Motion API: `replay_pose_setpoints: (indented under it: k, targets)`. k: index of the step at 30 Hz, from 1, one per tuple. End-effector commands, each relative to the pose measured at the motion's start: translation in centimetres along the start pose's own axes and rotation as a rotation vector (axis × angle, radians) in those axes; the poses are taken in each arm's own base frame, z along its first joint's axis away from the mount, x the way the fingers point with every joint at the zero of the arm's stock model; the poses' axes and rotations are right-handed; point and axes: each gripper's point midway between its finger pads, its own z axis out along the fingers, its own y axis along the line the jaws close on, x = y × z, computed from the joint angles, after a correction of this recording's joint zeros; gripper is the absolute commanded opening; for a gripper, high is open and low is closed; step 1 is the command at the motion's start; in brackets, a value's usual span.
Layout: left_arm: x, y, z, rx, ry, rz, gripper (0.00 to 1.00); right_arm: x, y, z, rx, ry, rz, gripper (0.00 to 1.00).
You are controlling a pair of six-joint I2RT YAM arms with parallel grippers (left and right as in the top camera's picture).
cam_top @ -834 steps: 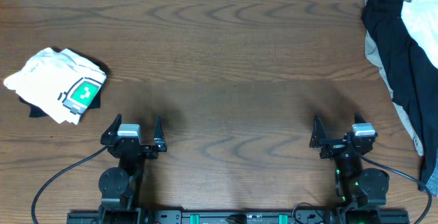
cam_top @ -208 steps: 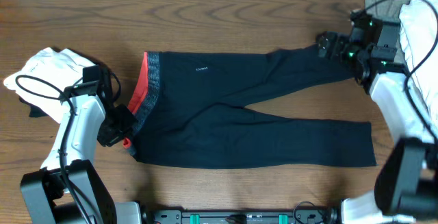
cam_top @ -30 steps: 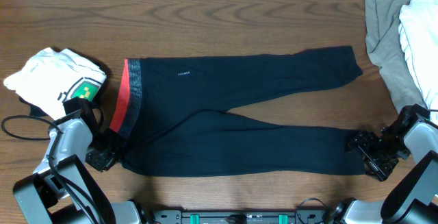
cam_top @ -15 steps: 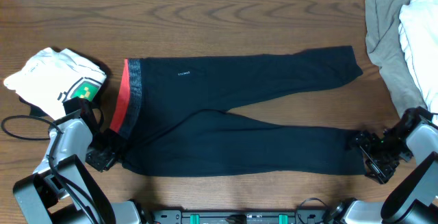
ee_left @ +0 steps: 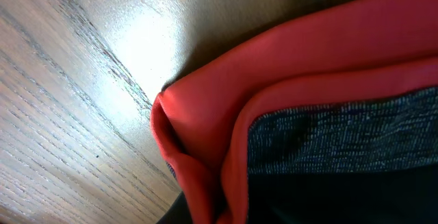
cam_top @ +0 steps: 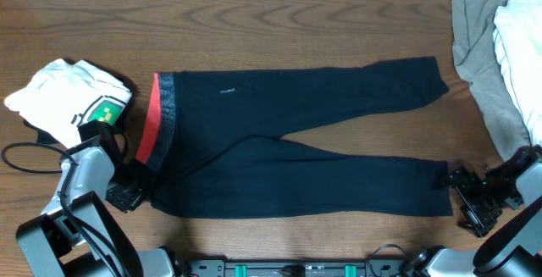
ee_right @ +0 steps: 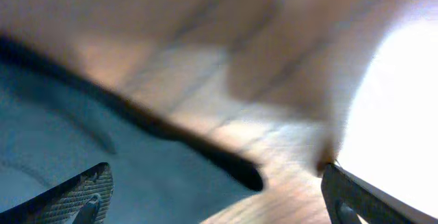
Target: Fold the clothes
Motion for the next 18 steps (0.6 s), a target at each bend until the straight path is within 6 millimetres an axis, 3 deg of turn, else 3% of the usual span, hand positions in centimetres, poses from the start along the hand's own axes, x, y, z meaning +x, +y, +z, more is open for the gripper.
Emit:
replay_pose_setpoints:
  k: [1, 6, 18]
  targets:
    - [0.4, 0.6, 0.3, -0.022, 0.008, 0.001, 0.13, 0.7, -2.0, 1.2, 0.051, 0.035, 0.057, 0.92]
    - [0.3, 0.6, 0.3, -0.021, 0.008, 0.001, 0.13, 0.7, -1.9, 1.2, 0.036, 0.038, 0.058, 0.82]
    - [0.3, 0.6, 0.3, -0.021, 0.008, 0.000, 0.13, 1.9, -1.2, 2.5, -0.027, 0.064, 0.025, 0.79]
